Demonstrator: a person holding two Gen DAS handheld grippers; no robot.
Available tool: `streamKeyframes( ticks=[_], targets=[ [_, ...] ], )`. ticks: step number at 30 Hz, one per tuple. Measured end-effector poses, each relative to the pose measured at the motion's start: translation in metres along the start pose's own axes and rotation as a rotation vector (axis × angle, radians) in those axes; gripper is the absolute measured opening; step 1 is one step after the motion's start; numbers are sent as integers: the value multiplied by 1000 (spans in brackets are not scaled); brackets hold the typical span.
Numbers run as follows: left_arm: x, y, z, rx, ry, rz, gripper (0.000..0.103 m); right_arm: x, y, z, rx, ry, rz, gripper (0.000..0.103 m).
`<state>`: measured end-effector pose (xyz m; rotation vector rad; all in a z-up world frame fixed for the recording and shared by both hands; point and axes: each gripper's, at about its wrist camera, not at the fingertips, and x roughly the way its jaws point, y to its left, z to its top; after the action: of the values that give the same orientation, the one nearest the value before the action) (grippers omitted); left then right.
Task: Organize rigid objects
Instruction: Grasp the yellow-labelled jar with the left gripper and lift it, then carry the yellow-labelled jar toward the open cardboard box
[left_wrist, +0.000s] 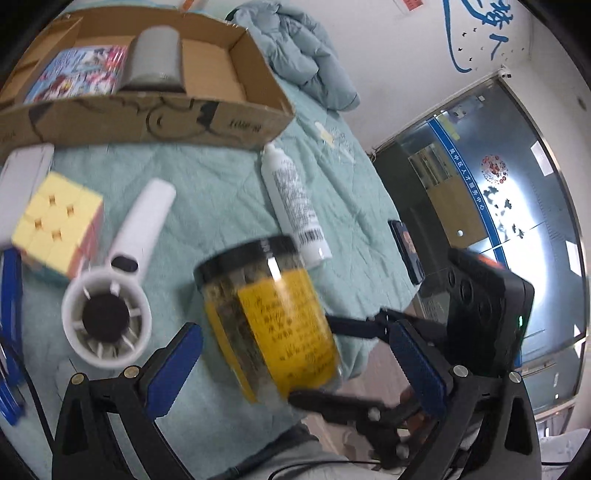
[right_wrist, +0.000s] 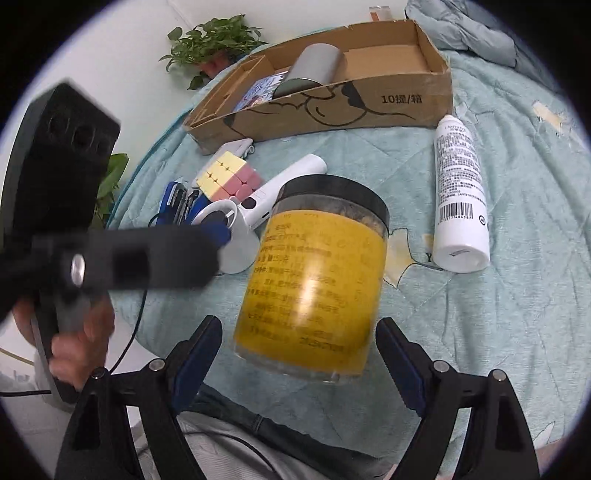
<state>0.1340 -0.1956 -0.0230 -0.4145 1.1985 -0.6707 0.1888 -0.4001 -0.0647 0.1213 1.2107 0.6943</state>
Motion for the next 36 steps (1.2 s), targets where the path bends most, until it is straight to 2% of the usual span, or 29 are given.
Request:
streamKeyframes(
  ticks=[2, 5, 8, 9, 10, 12, 20, 26, 30, 36],
  targets=[
    [9, 5, -5, -34, 17, -10, 101, 6, -8, 6, 32, 22, -4, 86],
    [24, 8, -9, -59, 39, -19, 95, 22, -13, 13, 56, 67, 41, 87],
    [38, 14, -7, -79, 48, 25, 96, 38, -5, 15, 34, 97, 37, 89],
    [42, 19, -6, -93, 54, 22, 94, 42, -2, 14, 32, 102, 32, 89],
    [46, 24, -4, -114, 60, 13, 86, 47, -1, 13, 40, 110, 34, 89],
    [47, 35, -3, -112, 76, -3, 85, 58, 3, 12, 38, 124, 15, 88],
    [43, 36, -4, -76, 23, -28, 83, 62, 10, 8, 56, 46, -48, 87],
    [17, 26, -2, -40, -45, -31, 82, 53, 22, 19, 9, -1, -70, 87],
    [-14, 7, 19, 7, -108, 0, 82, 38, 36, 39, -34, -58, -62, 87],
    [-62, -28, 70, 118, -208, 27, 82, -3, 57, 91, -111, -201, -64, 87]
  ],
)
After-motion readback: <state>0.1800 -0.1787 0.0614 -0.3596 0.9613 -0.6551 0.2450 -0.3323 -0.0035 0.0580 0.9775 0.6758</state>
